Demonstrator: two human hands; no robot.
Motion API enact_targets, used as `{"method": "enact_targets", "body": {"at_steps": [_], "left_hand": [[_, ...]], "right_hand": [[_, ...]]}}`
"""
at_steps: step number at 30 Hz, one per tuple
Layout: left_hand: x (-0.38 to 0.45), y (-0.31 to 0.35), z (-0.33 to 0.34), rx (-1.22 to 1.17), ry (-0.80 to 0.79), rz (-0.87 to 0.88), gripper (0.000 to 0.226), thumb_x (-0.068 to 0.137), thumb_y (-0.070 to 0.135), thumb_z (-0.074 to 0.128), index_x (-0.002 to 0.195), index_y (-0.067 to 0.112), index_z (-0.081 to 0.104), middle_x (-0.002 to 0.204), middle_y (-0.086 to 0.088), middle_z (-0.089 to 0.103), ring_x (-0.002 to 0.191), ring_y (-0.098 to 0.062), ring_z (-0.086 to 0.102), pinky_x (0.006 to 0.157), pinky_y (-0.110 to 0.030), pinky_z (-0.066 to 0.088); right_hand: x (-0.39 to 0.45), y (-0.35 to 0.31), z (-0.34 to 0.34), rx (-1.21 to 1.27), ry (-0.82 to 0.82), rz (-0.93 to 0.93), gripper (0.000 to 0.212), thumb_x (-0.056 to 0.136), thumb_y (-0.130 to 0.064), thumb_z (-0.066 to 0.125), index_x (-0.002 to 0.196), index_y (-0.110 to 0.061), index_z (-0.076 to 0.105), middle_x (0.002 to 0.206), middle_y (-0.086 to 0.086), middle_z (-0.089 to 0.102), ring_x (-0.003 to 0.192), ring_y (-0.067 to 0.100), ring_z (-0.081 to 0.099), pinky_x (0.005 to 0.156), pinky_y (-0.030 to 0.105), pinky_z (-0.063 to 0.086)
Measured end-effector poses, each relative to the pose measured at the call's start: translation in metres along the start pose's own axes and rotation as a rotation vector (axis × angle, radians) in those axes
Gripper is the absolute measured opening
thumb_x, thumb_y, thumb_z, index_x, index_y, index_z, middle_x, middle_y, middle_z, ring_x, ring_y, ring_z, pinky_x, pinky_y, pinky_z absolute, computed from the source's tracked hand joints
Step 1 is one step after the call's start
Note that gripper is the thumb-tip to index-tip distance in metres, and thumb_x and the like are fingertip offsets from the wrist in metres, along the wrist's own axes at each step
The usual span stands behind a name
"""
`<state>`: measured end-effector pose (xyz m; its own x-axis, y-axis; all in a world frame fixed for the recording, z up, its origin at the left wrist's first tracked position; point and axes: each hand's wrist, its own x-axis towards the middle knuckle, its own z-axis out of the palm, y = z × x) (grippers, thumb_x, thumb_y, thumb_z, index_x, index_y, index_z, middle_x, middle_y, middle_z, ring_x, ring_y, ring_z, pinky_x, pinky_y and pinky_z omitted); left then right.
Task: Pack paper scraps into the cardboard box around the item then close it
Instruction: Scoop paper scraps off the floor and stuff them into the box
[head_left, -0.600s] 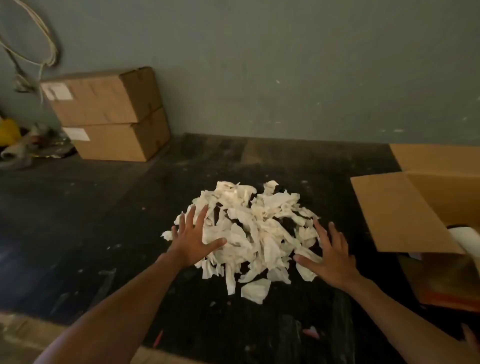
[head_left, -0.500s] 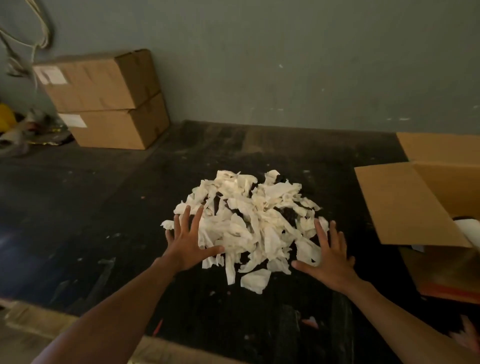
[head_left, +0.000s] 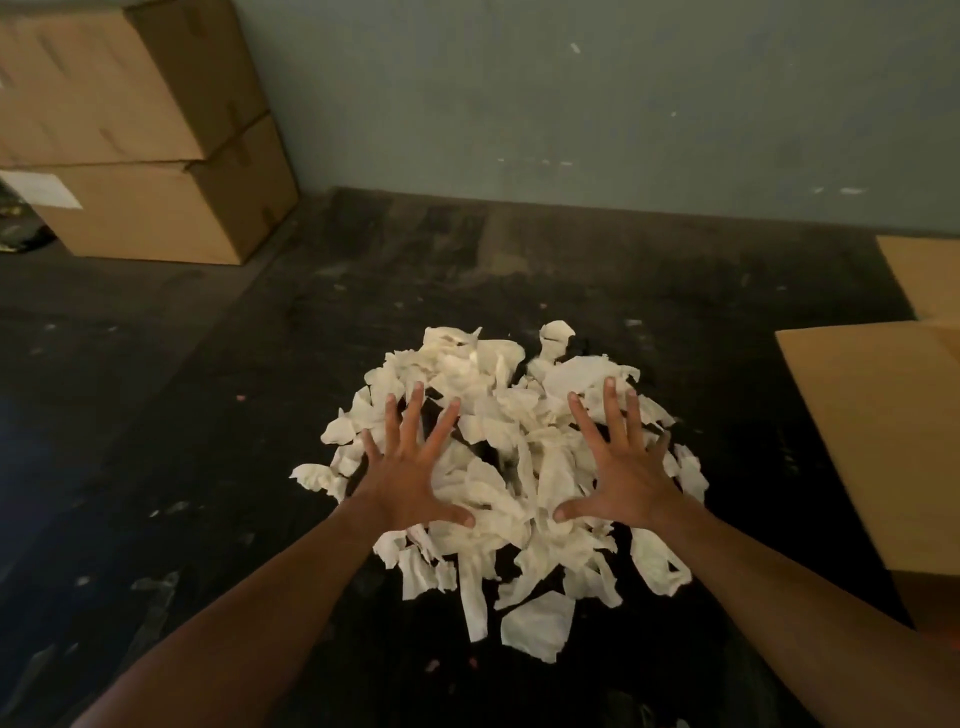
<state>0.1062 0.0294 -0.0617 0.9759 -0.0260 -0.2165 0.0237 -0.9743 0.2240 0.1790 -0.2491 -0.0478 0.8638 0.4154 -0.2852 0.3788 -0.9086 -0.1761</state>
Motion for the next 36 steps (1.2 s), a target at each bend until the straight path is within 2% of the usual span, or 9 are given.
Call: {"method": "enact_targets", "body": {"at_steps": [4,6,9,11,16,20,23,29,36], "left_hand": [[0.038,-0.003,-0.001,0.1,-0.05,0.109,0.139,0.048,0.088,0.065,0.137,0.052,-0.035,0.142,0.0,-0.055,0.134,-0.043,-0.041,0.105,-0.077,-0.006],[0.052,-0.005,0.004,0.136,-0.091,0.128,0.136,0.049,0.088,0.063,0.139,0.052,-0.032,0.144,0.001,-0.053,0.136,-0.044,-0.038,0.105,-0.077,-0.003],[0.064,-0.009,0.017,0.174,-0.204,0.119,0.128,0.056,0.085,0.064,0.148,0.046,-0.015,0.15,0.003,-0.045,0.138,-0.044,-0.034,0.106,-0.077,0.007],[0.066,-0.012,0.024,0.165,-0.235,0.117,0.12,0.06,0.081,0.066,0.15,0.045,-0.005,0.157,0.005,-0.031,0.142,-0.043,-0.028,0.107,-0.075,0.015],[0.063,-0.015,0.03,0.203,-0.11,0.106,0.103,0.072,0.065,0.069,0.149,0.045,0.003,0.158,-0.004,0.006,0.143,-0.044,0.005,0.106,-0.07,0.028],[0.063,-0.014,0.032,0.18,-0.046,0.034,0.094,0.08,0.049,0.069,0.149,0.044,0.005,0.154,-0.007,0.019,0.14,-0.04,0.015,0.107,-0.064,0.032],[0.063,-0.011,0.031,0.177,-0.011,-0.007,0.084,0.085,0.031,0.064,0.15,0.042,0.011,0.153,-0.008,0.026,0.14,-0.04,0.019,0.106,-0.062,0.032],[0.072,-0.013,0.018,0.048,0.054,0.019,0.069,0.087,0.028,0.064,0.147,0.033,0.03,0.141,-0.011,0.044,0.128,-0.036,0.039,0.1,-0.049,0.046],[0.067,0.005,-0.044,-0.126,0.206,-0.002,0.063,0.085,0.016,0.066,0.143,0.022,0.041,0.129,-0.017,0.054,0.116,-0.037,0.053,0.097,-0.046,0.048]], "right_hand": [[0.042,-0.011,-0.005,-0.082,-0.057,-0.021,0.144,0.037,-0.089,0.065,0.133,-0.052,-0.037,0.139,-0.002,-0.056,0.132,0.035,-0.043,0.098,0.081,-0.001],[0.059,-0.013,-0.002,-0.094,-0.158,-0.011,0.142,0.04,-0.085,0.069,0.131,-0.055,-0.037,0.138,-0.003,-0.056,0.133,0.036,-0.042,0.097,0.082,-0.001],[0.074,-0.013,0.008,-0.087,-0.303,0.016,0.138,0.045,-0.078,0.074,0.134,-0.058,-0.03,0.146,-0.004,-0.048,0.137,0.038,-0.035,0.099,0.081,0.003],[0.078,-0.011,0.016,-0.089,-0.315,0.024,0.132,0.049,-0.075,0.075,0.14,-0.056,-0.02,0.154,-0.003,-0.035,0.141,0.04,-0.027,0.101,0.079,0.008],[0.083,-0.004,0.022,-0.067,-0.218,0.024,0.107,0.062,-0.069,0.071,0.144,-0.051,0.004,0.157,-0.003,-0.007,0.143,0.04,-0.005,0.106,0.069,0.02],[0.081,0.003,0.028,0.012,-0.073,0.018,0.078,0.079,-0.046,0.07,0.143,-0.044,0.025,0.152,0.004,0.013,0.136,0.038,0.018,0.105,0.053,0.035],[0.075,0.003,0.034,0.082,0.006,0.029,0.065,0.084,-0.032,0.069,0.14,-0.036,0.037,0.149,0.005,0.022,0.13,0.038,0.026,0.105,0.047,0.036],[0.068,-0.003,0.025,0.231,0.058,0.08,0.059,0.083,-0.02,0.069,0.136,-0.032,0.046,0.136,0.008,0.038,0.12,0.034,0.045,0.102,0.04,0.042],[0.054,-0.002,-0.033,0.354,0.238,0.107,0.053,0.085,-0.026,0.068,0.135,-0.021,0.049,0.122,0.012,0.053,0.112,0.029,0.053,0.093,0.033,0.042]]}}
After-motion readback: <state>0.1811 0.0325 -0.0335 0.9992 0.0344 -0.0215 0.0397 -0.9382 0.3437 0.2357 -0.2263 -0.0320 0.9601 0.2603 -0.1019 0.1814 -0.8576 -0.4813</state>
